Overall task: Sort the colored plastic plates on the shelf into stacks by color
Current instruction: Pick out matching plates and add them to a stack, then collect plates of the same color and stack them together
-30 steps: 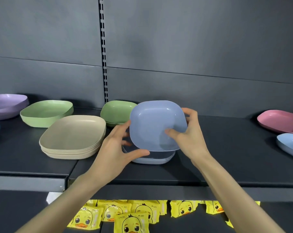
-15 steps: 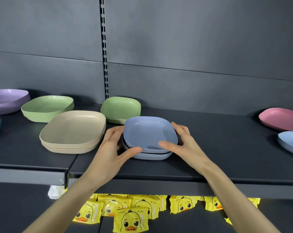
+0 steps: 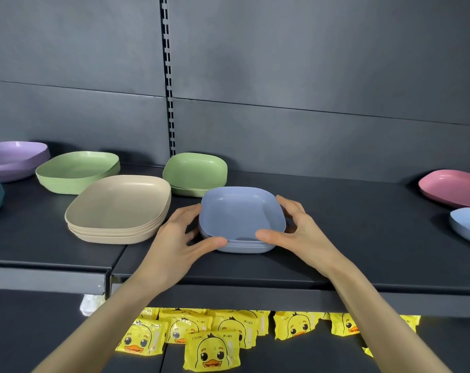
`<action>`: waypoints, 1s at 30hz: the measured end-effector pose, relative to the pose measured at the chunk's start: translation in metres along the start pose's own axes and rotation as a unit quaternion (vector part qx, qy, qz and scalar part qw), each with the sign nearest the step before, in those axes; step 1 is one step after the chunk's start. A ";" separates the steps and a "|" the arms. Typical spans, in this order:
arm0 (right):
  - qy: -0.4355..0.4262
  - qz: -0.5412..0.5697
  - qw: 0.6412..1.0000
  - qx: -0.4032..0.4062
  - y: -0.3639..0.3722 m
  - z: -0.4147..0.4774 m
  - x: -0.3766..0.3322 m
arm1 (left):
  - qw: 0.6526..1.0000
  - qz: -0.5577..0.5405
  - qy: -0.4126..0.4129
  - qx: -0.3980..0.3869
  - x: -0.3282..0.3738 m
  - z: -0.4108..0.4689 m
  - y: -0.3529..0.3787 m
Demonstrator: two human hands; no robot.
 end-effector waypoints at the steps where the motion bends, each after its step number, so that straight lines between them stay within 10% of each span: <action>1: 0.000 -0.002 1.000 -0.001 0.000 0.000 0.000 | 1.000 0.004 0.000 0.000 0.001 0.000 0.000; 21: 0.022 -0.019 1.000 -0.011 -0.001 -0.003 -0.005 | 1.000 -0.009 0.011 -0.023 0.004 0.001 -0.002; 30: 0.045 -0.218 0.975 -0.029 -0.031 -0.004 -0.040 | 0.945 0.313 0.086 -0.043 0.044 0.022 -0.018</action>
Point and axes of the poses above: each hand's wrist, its own z-axis towards the middle knuckle, its own y-axis out of the palm, x = y × z, the point moved 3 cm from there along z, towards the middle knuckle, and after that the axes turned 12 degrees about z, right-handed, at the moved point
